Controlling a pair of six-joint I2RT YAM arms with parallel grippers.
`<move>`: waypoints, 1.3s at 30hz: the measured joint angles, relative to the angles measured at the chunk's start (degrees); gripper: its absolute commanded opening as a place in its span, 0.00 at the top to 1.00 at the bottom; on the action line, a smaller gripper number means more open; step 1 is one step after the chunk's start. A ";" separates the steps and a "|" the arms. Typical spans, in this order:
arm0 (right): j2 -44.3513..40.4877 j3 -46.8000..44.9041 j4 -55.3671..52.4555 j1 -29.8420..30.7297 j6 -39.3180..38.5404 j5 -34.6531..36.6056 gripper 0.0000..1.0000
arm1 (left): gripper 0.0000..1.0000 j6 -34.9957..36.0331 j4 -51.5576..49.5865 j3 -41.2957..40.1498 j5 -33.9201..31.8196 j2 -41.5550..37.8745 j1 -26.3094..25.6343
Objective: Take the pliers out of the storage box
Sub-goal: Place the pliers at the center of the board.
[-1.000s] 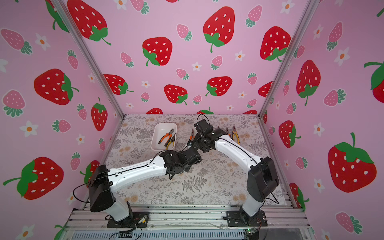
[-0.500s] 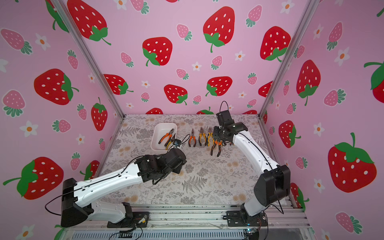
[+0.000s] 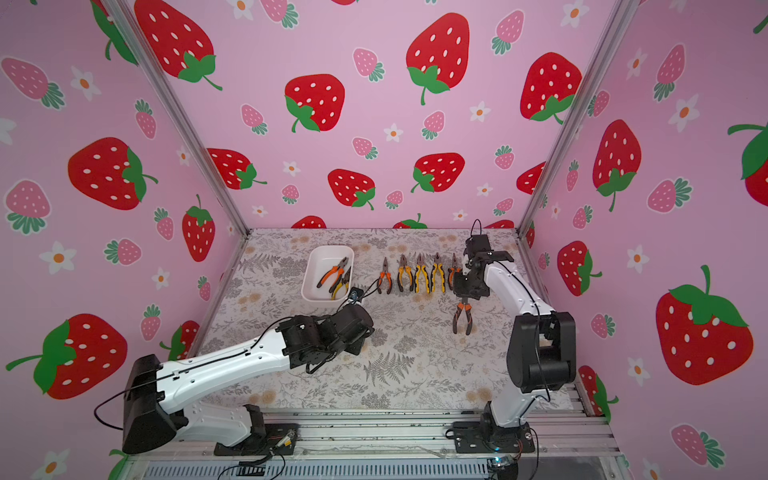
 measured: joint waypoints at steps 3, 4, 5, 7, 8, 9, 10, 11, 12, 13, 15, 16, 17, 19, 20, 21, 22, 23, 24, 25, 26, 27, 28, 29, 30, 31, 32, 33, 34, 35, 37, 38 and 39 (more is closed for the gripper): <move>1.55 -2.40 0.79 0.13 -0.22 -0.63 1.00 | 0.58 0.00 0.35 0.00 0.13 0.00 0.00; 2.01 -2.86 1.05 0.13 -0.24 -0.72 1.00 | 0.58 0.00 0.44 0.00 0.24 0.00 0.00; 2.62 -3.19 1.33 0.20 -0.31 -0.72 1.00 | 0.58 0.00 0.57 0.00 0.33 0.00 0.00; 3.80 -3.21 1.62 0.42 -0.39 -0.63 1.00 | 0.58 0.02 0.66 0.00 0.39 0.02 0.00; 4.46 -3.21 1.95 0.52 -0.42 -0.42 1.00 | 0.58 0.04 0.66 0.00 0.42 0.02 0.00; 5.16 -3.21 2.29 0.61 -0.42 -0.02 1.00 | 0.58 0.07 0.66 0.00 0.39 0.09 0.00; 5.70 -3.21 2.62 0.72 -0.39 0.28 1.00 | 0.58 0.07 0.66 0.00 0.39 0.15 0.00; 6.40 -3.21 3.06 0.85 -0.39 0.66 1.00 | 0.58 0.20 0.63 0.00 0.39 0.26 0.00; 6.97 -3.21 3.43 0.94 -0.37 0.98 1.00 | 0.58 0.24 0.63 0.00 0.39 0.39 0.00; 7.32 -3.21 3.72 1.01 -0.35 1.29 1.00 | 0.58 0.31 0.61 0.00 0.39 0.46 0.00; 7.82 -3.21 4.31 1.20 -0.22 1.81 1.00 | 0.58 0.44 0.61 0.00 0.39 0.55 0.00; 7.93 -3.21 4.42 1.22 -0.17 1.95 1.00 | 0.58 0.46 0.59 0.00 0.39 0.55 0.00; 8.09 -3.21 4.57 1.25 -0.15 2.10 1.00 | 0.58 0.46 0.59 0.00 0.39 0.55 0.02; 8.50 -3.21 4.85 1.44 -0.15 2.38 0.99 | 0.58 0.46 0.59 0.00 0.39 0.57 0.02; 8.83 -3.19 5.03 1.57 -0.15 2.56 0.99 | 0.58 0.48 0.59 0.00 0.39 0.59 0.07; 9.22 -3.17 5.25 1.62 -0.13 2.75 0.98 | 0.58 0.48 0.59 0.00 0.39 0.59 0.07; 9.55 -3.15 5.44 1.66 -0.11 2.89 0.97 | 0.58 0.48 0.59 0.00 0.39 0.63 0.07; 10.08 -3.08 5.64 1.79 -0.11 3.08 0.96 | 0.58 0.48 0.59 0.00 0.39 0.68 0.07; 10.49 -3.04 5.75 1.95 -0.11 3.23 0.95 | 0.58 0.50 0.59 0.00 0.39 0.76 0.07; 10.93 -3.04 5.70 2.14 -0.09 3.45 0.93 | 0.58 0.50 0.59 0.00 0.39 0.87 0.07; 11.34 -2.99 5.64 2.29 -0.09 3.67 0.93 | 0.58 0.55 0.57 0.02 0.39 0.98 0.09; 11.78 -2.95 5.60 2.47 -0.04 3.85 0.92 | 0.58 0.61 0.55 0.02 0.39 1.05 0.11; 12.15 -2.84 5.60 2.60 0.04 3.96 0.91 | 0.58 0.68 0.50 0.02 0.39 1.11 0.11; 12.35 -2.62 5.57 2.75 0.09 4.09 0.91 | 0.58 0.70 0.48 0.02 0.39 1.16 0.11; 12.37 -2.49 5.46 2.84 0.11 4.17 0.89 | 0.58 0.72 0.46 0.02 0.37 1.20 0.13; 12.39 -2.45 5.44 2.89 0.11 4.26 0.88 | 0.58 0.74 0.46 0.04 0.39 1.25 0.17; 12.50 -2.45 5.44 3.02 0.13 4.31 0.88 | 0.58 0.81 0.44 0.04 0.39 1.27 0.17; 12.57 -2.36 5.42 3.13 0.13 4.42 0.87 | 0.58 0.87 0.42 0.07 0.39 1.27 0.17; 12.63 -2.29 5.42 3.19 0.17 4.48 0.86 | 0.58 0.90 0.42 0.13 0.39 1.27 0.17; 12.70 -2.16 5.38 3.30 0.26 4.59 0.83 | 0.58 0.90 0.42 0.15 0.39 1.27 0.17; 12.79 -2.12 5.33 3.50 0.31 4.90 0.81 | 0.58 0.92 0.42 0.20 0.39 1.27 0.22; 12.81 -2.10 5.33 3.54 0.33 4.96 0.81 | 0.58 0.94 0.42 0.22 0.39 1.27 0.24; 12.81 -2.10 5.33 3.61 0.33 5.07 0.80 | 0.58 0.92 0.42 0.24 0.39 1.27 0.24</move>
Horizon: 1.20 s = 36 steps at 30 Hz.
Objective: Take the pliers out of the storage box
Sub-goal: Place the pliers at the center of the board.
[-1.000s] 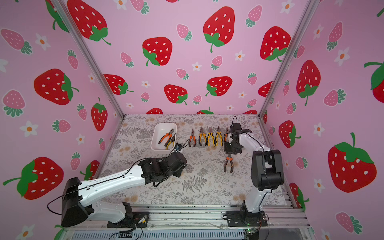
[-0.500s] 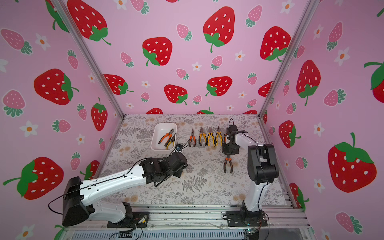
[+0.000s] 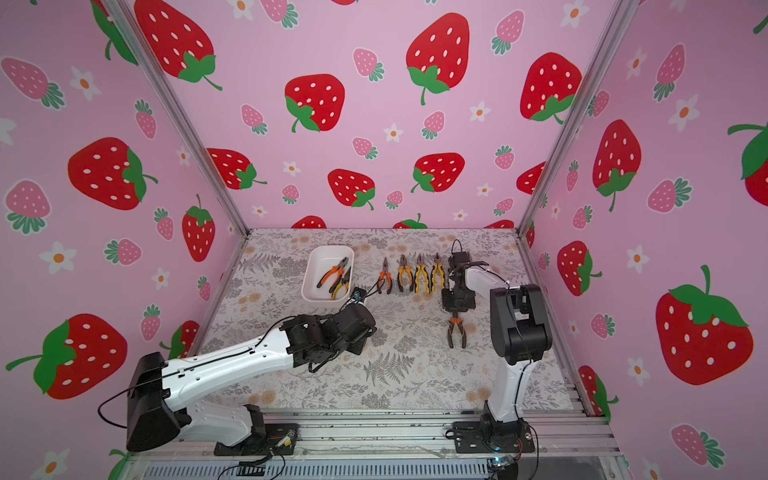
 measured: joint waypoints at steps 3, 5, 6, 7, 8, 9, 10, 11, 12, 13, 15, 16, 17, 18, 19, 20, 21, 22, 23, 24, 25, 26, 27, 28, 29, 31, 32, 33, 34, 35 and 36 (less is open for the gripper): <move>0.15 0.11 0.02 0.22 0.20 0.24 0.79 | 0.58 0.02 0.00 0.00 0.00 0.00 0.02; 0.26 0.24 0.00 0.31 0.24 0.26 0.78 | 0.58 0.02 0.00 0.00 0.00 0.00 0.02; 0.28 0.26 0.00 0.37 0.42 0.31 0.76 | 0.58 0.02 0.00 0.00 0.00 0.00 0.02; 0.31 0.26 0.00 0.39 0.39 0.31 0.75 | 0.58 0.02 0.00 0.00 0.00 0.00 0.02; 0.35 0.31 0.02 0.44 0.46 0.31 0.73 | 0.58 0.02 0.00 0.00 0.00 0.00 0.02; 0.37 0.35 0.07 0.48 0.48 0.31 0.72 | 0.58 0.02 0.00 0.00 0.00 0.00 0.02; 0.39 0.39 0.09 0.52 0.52 0.33 0.72 | 0.58 0.02 0.00 0.00 0.00 0.00 0.02; 0.46 0.46 0.09 0.52 0.57 0.33 0.72 | 0.58 0.02 0.00 0.00 0.00 0.00 0.02; 0.59 0.57 0.07 0.55 0.59 0.31 0.72 | 0.58 0.02 0.00 0.00 0.00 0.00 0.02; 0.61 0.68 0.04 0.59 0.61 0.31 0.72 | 0.58 0.02 0.00 0.00 0.00 0.00 0.02; 0.70 0.76 0.00 0.63 0.61 0.31 0.72 | 0.58 0.02 0.00 0.00 0.00 0.00 0.02; 0.70 0.81 0.00 0.63 0.61 0.31 0.72 | 0.58 0.02 0.00 0.00 0.00 0.00 0.02; 0.70 0.81 -0.02 0.63 0.61 0.31 0.72 | 0.58 0.02 0.00 0.00 0.00 0.00 0.02; 0.70 0.83 -0.04 0.63 0.63 0.31 0.72 | 0.58 0.04 0.00 0.00 0.00 0.00 0.02; 0.70 0.83 -0.04 0.63 0.66 0.33 0.72 | 0.58 0.02 0.00 0.00 0.00 0.00 0.02; 0.70 0.83 -0.07 0.63 0.70 0.35 0.71 | 0.58 0.04 0.00 0.00 0.00 0.00 0.02; 0.70 0.85 -0.07 0.63 0.76 0.39 0.70 | 0.58 0.02 0.00 0.00 0.00 0.00 0.02; 0.70 0.87 -0.09 0.63 0.87 0.48 0.69 | 0.58 0.04 0.00 0.00 0.00 0.00 0.02; 0.70 0.92 -0.15 0.63 0.87 0.70 0.69 | 0.58 0.04 0.00 0.00 0.00 0.00 0.04; 0.70 0.98 -0.22 0.66 1.03 0.96 0.69 | 0.58 0.04 0.00 0.00 0.00 0.00 0.02; 0.68 1.05 -0.39 0.66 1.18 1.38 0.68 | 0.57 0.04 0.00 0.00 0.00 0.00 0.04; 0.55 1.14 -0.63 0.70 1.46 2.12 0.68 | 0.57 0.07 0.00 0.00 -0.02 0.00 0.17; 0.28 1.16 -0.74 0.76 1.86 3.02 0.67 | 0.57 0.15 -0.04 0.00 -0.02 0.00 0.28; -0.31 1.16 -0.81 0.85 2.14 3.91 0.67 | 0.57 0.22 -0.13 0.00 0.00 0.00 0.48; -1.62 1.16 -0.92 1.07 2.58 5.18 0.66 | 0.57 0.44 -0.28 0.00 0.02 0.00 0.87; -5.95 1.16 -1.20 1.64 3.39 7.54 0.66 | 0.57 0.83 -0.55 0.00 0.11 -0.09 2.08; -9.42 1.16 -1.20 2.05 3.72 8.79 0.66 | 0.57 1.03 -0.63 -0.02 0.37 -0.22 3.06; -13.51 1.16 -0.96 2.67 4.13 9.97 0.66 | 0.57 1.29 -0.68 -0.04 0.61 -0.48 4.20; -16.98 1.16 -0.68 3.30 4.39 10.75 0.66 | 0.58 1.53 -0.70 -0.04 0.90 -0.83 5.09; -21.27 1.16 -0.42 4.26 4.79 11.43 0.66 | 0.57 1.95 -0.68 -0.09 1.14 -1.25 6.23; -25.07 1.14 -0.20 5.31 5.01 11.87 0.66 | 0.57 2.56 -0.70 -0.11 1.53 -1.77 7.61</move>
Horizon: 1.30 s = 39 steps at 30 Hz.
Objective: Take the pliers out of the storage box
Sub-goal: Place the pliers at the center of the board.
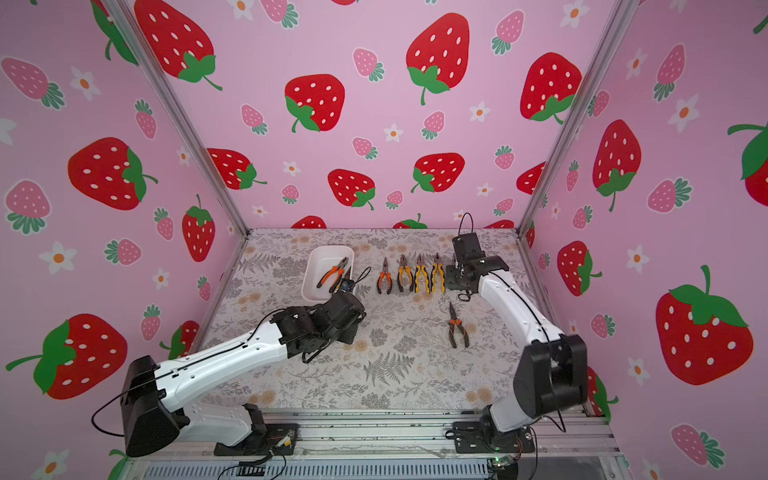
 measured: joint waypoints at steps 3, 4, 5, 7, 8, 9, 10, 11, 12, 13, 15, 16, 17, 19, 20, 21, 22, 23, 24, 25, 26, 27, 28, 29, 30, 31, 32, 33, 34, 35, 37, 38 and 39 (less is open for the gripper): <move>-9.09 -1.66 0.92 3.87 1.55 -0.39 0.67 | 0.57 1.79 0.07 0.00 1.27 -0.57 4.44; -10.69 -2.64 0.94 4.96 2.21 -0.98 0.67 | 0.57 2.56 0.07 0.00 1.77 -0.39 6.34; -12.11 -4.07 0.94 6.23 3.02 -1.73 0.67 | 0.57 3.26 0.09 0.02 2.38 0.00 8.39; -13.35 -7.56 0.79 8.83 4.79 -3.06 0.67 | 0.58 5.18 -0.11 0.66 3.52 1.84 12.72; -13.57 -9.57 0.70 10.25 5.97 -3.89 0.67 | 0.59 6.05 -0.15 1.27 4.28 3.21 14.93; -13.79 -11.67 0.59 11.91 7.21 -4.57 0.67 | 0.59 6.88 -0.22 2.05 5.03 4.79 17.03; -14.05 -13.42 0.33 13.46 8.26 -4.79 0.67 | 0.59 7.72 -0.26 2.97 5.86 6.49 18.86; -14.45 -14.91 -0.11 15.45 9.51 -5.01 0.67 | 0.59 8.66 -0.22 3.93 6.47 8.26 20.59; -14.91 -15.87 -0.44 17.27 10.43 -5.01 0.67 | 0.59 9.53 -0.26 5.18 7.02 10.23 22.29; -15.52 -16.39 -0.68 19.04 11.34 -5.18 0.67 | 0.59 10.29 -0.24 6.14 7.48 11.65 23.37; -16.81 -16.63 -0.79 22.38 12.92 -5.25 0.67 | 0.61 12.15 -0.13 8.87 8.79 15.17 25.64; -17.38 -16.63 -0.70 23.45 13.44 -5.27 0.67 | 0.61 12.98 -0.15 10.27 9.57 16.79 26.71; -18.03 -16.65 -0.59 24.39 13.99 -5.27 0.67 | 0.62 13.86 -0.26 11.91 10.54 18.51 27.69; -19.15 -17.05 -0.50 25.20 14.93 -5.25 0.67 | 0.62 15.87 -0.20 15.54 12.57 22.34 29.68; -19.67 -17.46 -0.50 25.46 15.32 -5.27 0.67 | 0.62 16.85 -0.22 17.57 13.62 24.50 30.73; -20.09 -17.97 -0.50 25.73 15.69 -5.27 0.68 | 0.62 18.03 -0.35 19.78 14.69 26.88 31.82; -20.39 -18.43 -0.52 25.77 15.91 -5.33 0.67 | 0.62 18.97 -0.46 21.55 15.47 28.81 32.63; -20.72 -19.02 -0.57 25.81 16.22 -5.40 0.67 | 0.62 20.13 -0.79 23.87 16.35 31.30 33.57; -20.94 -19.50 -0.63 25.81 16.26 -5.44 0.67 | 0.62 21.09 -1.11 25.73 16.98 33.31 34.21; -21.22 -20.02 -0.70 25.81 16.31 -5.49 0.67 | 0.62 22.18 -1.62 27.82 17.49 35.54 34.88; -21.38 -20.39 -1.01 25.81 16.28 -5.53 0.67 | 0.62 23.21 -2.10 30.05 17.88 37.97 35.54; -21.46 -20.59 -1.27 25.81 16.26 -5.60 0.67 | 0.63 24.22 -2.86 32.20 18.23 40.17 35.98; -21.46 -20.63 -1.55 25.81 16.24 -5.60 0.67 | 0.63 25.20 -3.54 34.21 18.40 42.32 36.33; -21.46 -20.63 -1.84 25.81 16.17 -5.64 0.67 | 0.63 25.97 -4.28 36.11 18.64 44.30 36.54; -21.46 -20.63 -2.03 25.81 16.09 -5.66 0.67 | 0.63 26.75 -4.96 37.75 18.91 46.05 36.72; -21.49 -20.63 -2.12 25.81 15.98 -5.68 0.67 | 0.63 27.36 -5.62 39.23 19.06 47.67 36.94; -21.49 -20.63 -2.25 25.81 15.87 -5.70 0.67 | 0.63 27.91 -6.16 40.44 19.32 49.03 37.22; -21.49 -20.63 -2.32 25.81 15.74 -5.70 0.67 | 0.63 28.44 -6.84 41.55 19.58 50.42 37.44; -21.49 -20.63 -2.36 25.81 15.65 -5.70 0.67 | 0.63 28.57 -7.39 42.25 19.91 51.25 37.66; -21.44 -20.63 -2.43 25.81 15.47 -5.70 0.67 | 0.63 28.76 -8.04 42.99 20.17 52.04 37.99; -21.18 -20.68 -2.49 25.81 15.13 -5.70 0.67 | 0.63 29.00 -8.70 43.89 20.55 53.02 38.80; -20.92 -20.74 -2.49 25.81 14.97 -5.77 0.67 | 0.63 29.14 -8.96 44.22 20.59 53.27 39.32; -20.57 -20.90 -2.45 25.81 14.86 -5.88 0.67 | 0.63 29.22 -9.20 44.37 20.79 53.35 39.76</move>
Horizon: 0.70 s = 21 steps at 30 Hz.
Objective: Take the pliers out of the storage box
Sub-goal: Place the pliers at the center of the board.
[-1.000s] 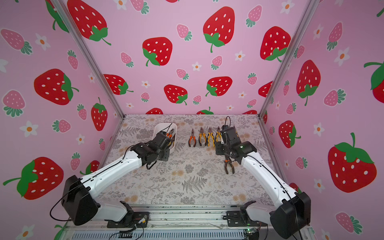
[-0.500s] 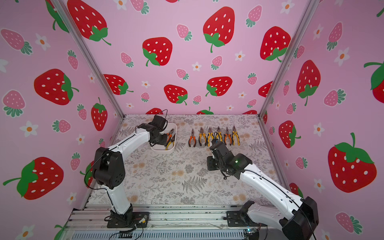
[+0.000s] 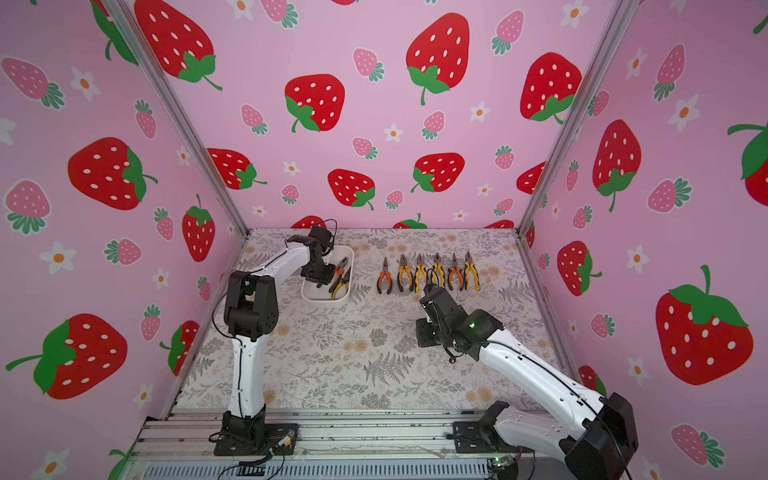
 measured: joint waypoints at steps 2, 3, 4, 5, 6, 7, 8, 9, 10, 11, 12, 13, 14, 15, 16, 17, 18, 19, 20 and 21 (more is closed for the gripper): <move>0.72 -0.33 0.02 0.00 -0.17 -0.24 0.67 | 0.63 0.17 -0.48 0.33 0.20 0.00 0.70; 1.01 -0.46 0.07 0.00 -0.22 -0.33 0.67 | 0.63 0.20 -0.66 0.55 0.24 0.00 1.03; 1.31 -0.66 0.09 0.00 -0.24 -0.42 0.67 | 0.63 0.20 -0.79 0.76 0.31 0.02 1.33; 1.60 -0.74 0.09 0.00 -0.28 -0.44 0.67 | 0.63 0.20 -1.01 1.05 0.52 0.04 1.57; 1.81 -0.74 0.09 0.00 -0.35 -0.46 0.67 | 0.63 0.20 -1.07 1.22 0.72 0.04 1.68; 2.01 -0.74 0.15 0.00 -0.44 -0.48 0.67 | 0.63 0.20 -1.07 1.33 0.96 0.04 1.68; 2.14 -0.74 0.26 0.00 -0.46 -0.52 0.67 | 0.63 0.20 -1.11 1.38 1.20 0.04 1.68; 2.21 -0.74 0.33 0.00 -0.52 -0.50 0.67 | 0.63 0.17 -1.14 1.38 1.36 0.04 1.66; 2.25 -0.74 0.37 0.00 -0.63 -0.50 0.67 | 0.63 0.17 -1.18 1.38 1.60 0.09 1.62; 2.25 -0.74 0.39 0.00 -0.68 -0.50 0.67 | 0.63 0.17 -1.20 1.38 1.70 0.11 1.62; 2.29 -0.74 0.39 0.00 -0.72 -0.50 0.67 | 0.63 0.17 -1.22 1.38 1.75 0.11 1.62; 2.38 -0.74 0.39 0.00 -0.83 -0.52 0.67 | 0.63 0.20 -1.25 1.38 1.79 0.11 1.55; 2.45 -0.74 0.39 0.00 -0.87 -0.55 0.67 | 0.63 0.20 -1.29 1.38 1.95 0.11 1.55; 2.51 -0.74 0.39 0.00 -0.87 -0.59 0.67 | 0.63 0.20 -1.31 1.38 2.03 0.13 1.53; 2.51 -0.74 0.39 0.00 -0.87 -0.63 0.67 | 0.63 0.20 -1.33 1.38 2.12 0.20 1.53; 2.51 -0.74 0.39 0.00 -0.87 -0.63 0.67 | 0.63 0.20 -1.40 1.38 2.14 0.26 1.53; 2.51 -0.74 0.39 0.00 -0.87 -0.63 0.67 | 0.63 0.17 -1.44 1.38 2.14 0.42 1.53; 2.51 -0.74 0.39 0.00 -0.87 -0.63 0.67 | 0.63 0.17 -1.44 1.38 2.14 0.66 1.53; 2.51 -0.74 0.39 0.00 -0.90 -0.66 0.67 | 0.63 0.15 -1.55 1.49 2.14 1.07 1.53; 2.51 -0.74 0.39 0.00 -0.90 -0.63 0.67 | 0.63 0.15 -1.68 1.66 2.12 1.62 1.53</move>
